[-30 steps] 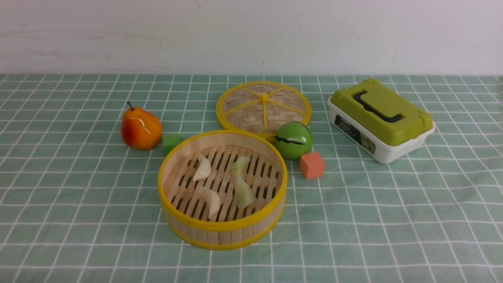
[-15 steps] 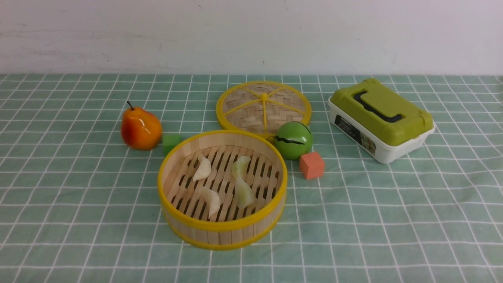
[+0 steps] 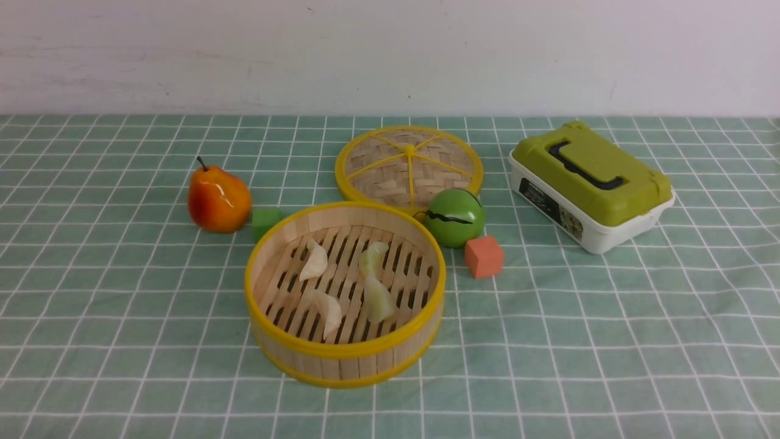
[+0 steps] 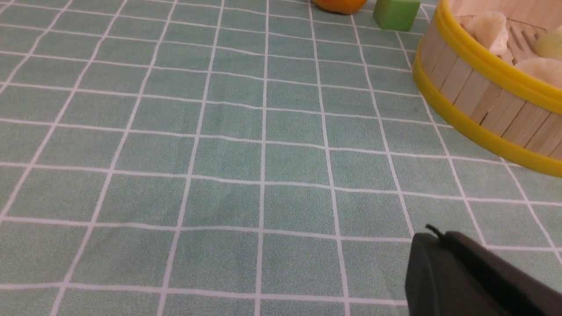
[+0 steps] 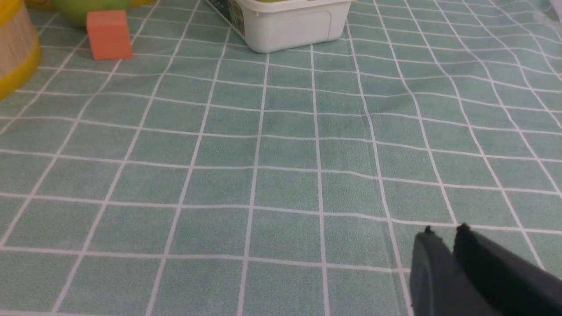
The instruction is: Put the dumplings into the steamer on the table with the blue tablecloth.
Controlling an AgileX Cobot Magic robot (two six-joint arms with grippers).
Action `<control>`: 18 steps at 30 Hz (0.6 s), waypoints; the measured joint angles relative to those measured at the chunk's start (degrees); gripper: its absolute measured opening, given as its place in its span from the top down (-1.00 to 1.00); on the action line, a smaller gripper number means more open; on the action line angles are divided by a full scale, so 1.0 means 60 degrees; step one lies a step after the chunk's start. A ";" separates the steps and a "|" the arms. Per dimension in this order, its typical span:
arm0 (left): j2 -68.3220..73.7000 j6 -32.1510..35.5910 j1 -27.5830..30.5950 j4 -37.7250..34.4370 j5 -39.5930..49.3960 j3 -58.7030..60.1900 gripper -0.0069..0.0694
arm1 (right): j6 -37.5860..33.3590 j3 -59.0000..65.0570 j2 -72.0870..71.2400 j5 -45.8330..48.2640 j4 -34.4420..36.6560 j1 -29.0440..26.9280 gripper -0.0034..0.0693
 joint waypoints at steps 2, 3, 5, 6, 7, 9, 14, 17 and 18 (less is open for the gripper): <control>0.0034 0.0000 0.0000 -0.0003 0.0000 0.0000 0.86 | 0.0000 0.0000 0.0000 0.0000 0.0000 0.0000 0.68; 0.0046 0.0000 0.0000 -0.0011 0.0000 0.0000 0.86 | 0.0000 0.0000 0.0000 0.0000 0.0000 0.0000 0.67; 0.0045 0.0000 0.0000 -0.0011 0.0000 0.0000 0.86 | 0.0000 0.0000 0.0000 0.0000 0.0000 0.0000 0.67; 0.0045 0.0000 0.0000 -0.0011 0.0000 0.0000 0.86 | 0.0000 0.0000 0.0000 0.0000 0.0000 0.0000 0.67; 0.0045 0.0000 0.0000 -0.0011 0.0000 0.0000 0.86 | 0.0000 0.0000 0.0000 0.0000 0.0000 0.0000 0.67; 0.0045 0.0000 0.0000 -0.0011 0.0000 0.0000 0.86 | 0.0000 0.0000 0.0000 0.0000 0.0000 0.0000 0.67; 0.0045 0.0000 0.0000 -0.0011 0.0000 0.0000 0.86 | 0.0000 0.0000 0.0000 0.0000 0.0000 0.0000 0.65; 0.0045 0.0000 0.0000 -0.0011 0.0000 0.0000 0.86 | 0.0000 0.0000 0.0000 0.0000 0.0000 0.0000 0.64; 0.0045 0.0000 0.0000 -0.0011 0.0000 0.0000 0.86 | 0.0000 0.0000 0.0000 0.0000 0.0000 0.0000 0.64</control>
